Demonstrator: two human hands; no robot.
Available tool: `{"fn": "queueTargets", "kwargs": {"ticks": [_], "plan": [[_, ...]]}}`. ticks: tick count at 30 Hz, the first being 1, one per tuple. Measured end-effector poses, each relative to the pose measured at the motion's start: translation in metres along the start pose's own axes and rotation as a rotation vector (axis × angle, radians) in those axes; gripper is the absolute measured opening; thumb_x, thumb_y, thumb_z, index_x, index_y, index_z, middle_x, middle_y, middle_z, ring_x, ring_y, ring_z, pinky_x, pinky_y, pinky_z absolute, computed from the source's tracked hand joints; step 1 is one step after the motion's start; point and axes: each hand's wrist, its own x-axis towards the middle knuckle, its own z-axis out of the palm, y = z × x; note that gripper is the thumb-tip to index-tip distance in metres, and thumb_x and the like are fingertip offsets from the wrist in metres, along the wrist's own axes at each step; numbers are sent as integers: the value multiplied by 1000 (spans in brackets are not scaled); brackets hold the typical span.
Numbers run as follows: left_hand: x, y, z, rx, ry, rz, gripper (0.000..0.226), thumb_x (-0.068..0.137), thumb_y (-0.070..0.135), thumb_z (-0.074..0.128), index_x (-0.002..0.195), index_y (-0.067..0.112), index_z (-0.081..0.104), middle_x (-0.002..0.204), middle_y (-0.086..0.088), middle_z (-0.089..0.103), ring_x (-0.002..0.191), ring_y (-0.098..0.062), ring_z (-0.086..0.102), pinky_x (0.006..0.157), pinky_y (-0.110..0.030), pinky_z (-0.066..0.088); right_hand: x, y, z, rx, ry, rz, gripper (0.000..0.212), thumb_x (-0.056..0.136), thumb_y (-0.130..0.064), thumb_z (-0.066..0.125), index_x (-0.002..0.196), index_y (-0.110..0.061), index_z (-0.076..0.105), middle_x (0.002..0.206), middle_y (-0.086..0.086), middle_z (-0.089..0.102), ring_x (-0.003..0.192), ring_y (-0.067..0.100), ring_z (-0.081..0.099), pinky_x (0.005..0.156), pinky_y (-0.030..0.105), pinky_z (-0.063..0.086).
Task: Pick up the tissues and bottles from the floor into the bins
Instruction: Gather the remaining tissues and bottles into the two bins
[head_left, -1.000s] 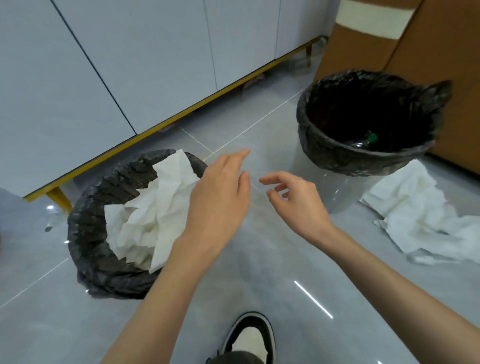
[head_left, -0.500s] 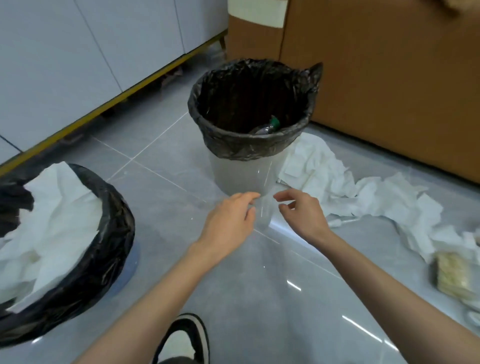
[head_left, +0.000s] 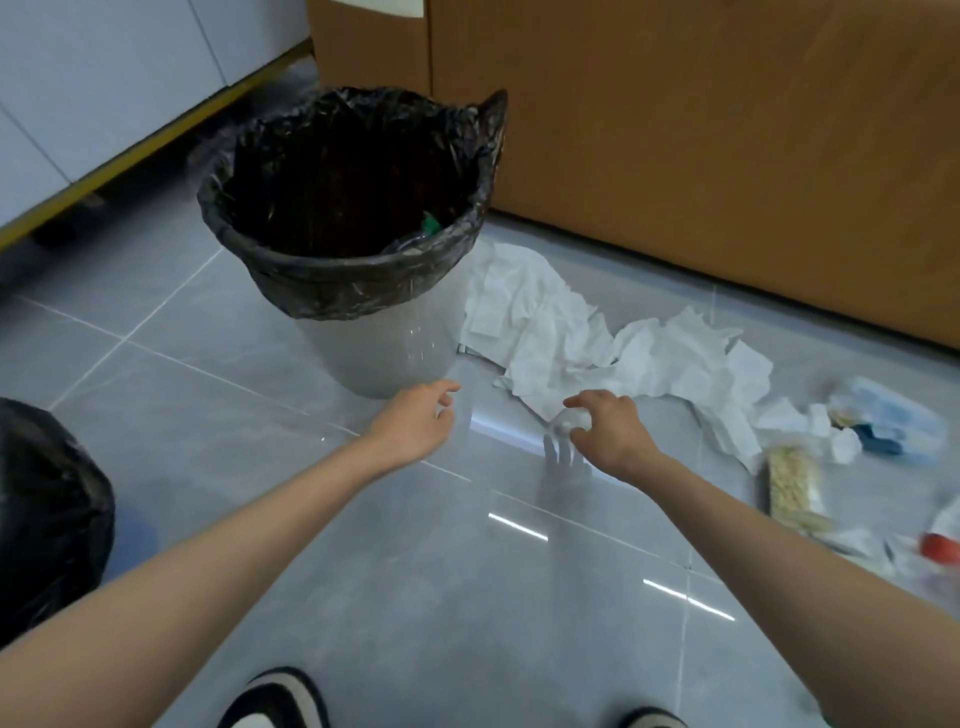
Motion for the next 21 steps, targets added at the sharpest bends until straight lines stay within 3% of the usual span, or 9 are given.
{"fn": "queueTargets", "kwargs": {"ticks": [7, 10, 15, 21], "plan": [[17, -3, 12, 22, -52, -24, 47, 95, 15, 44, 141, 16, 41, 136, -7, 52, 120, -25, 52, 102, -33, 40, 9, 5, 9, -182, -103, -52, 57, 90, -17, 50, 143, -32, 37, 159, 1, 12, 142, 29, 11, 111, 43, 30], [21, -4, 17, 24, -61, -16, 47, 95, 15, 43, 142, 17, 39, 137, -6, 50, 122, -24, 50, 103, -32, 38, 14, 0, 18, -259, -145, -64, 51, 93, -24, 47, 142, -37, 37, 160, 2, 5, 144, 31, 7, 112, 44, 25], [24, -9, 23, 42, -58, -2, 47, 96, 17, 43, 143, 20, 38, 137, -3, 50, 122, -22, 49, 103, -31, 36, 19, -6, 31, -297, -142, -42, 35, 99, -29, 36, 131, -29, 48, 154, 5, 19, 137, 33, 17, 103, 43, 29], [24, -13, 27, 19, -73, 13, 47, 96, 17, 42, 142, 20, 38, 137, -2, 50, 120, -20, 50, 103, -30, 38, 30, -3, 39, -355, -109, -13, 39, 94, -12, 37, 132, -14, 43, 154, -6, 24, 128, 28, 27, 95, 40, 31]]}}
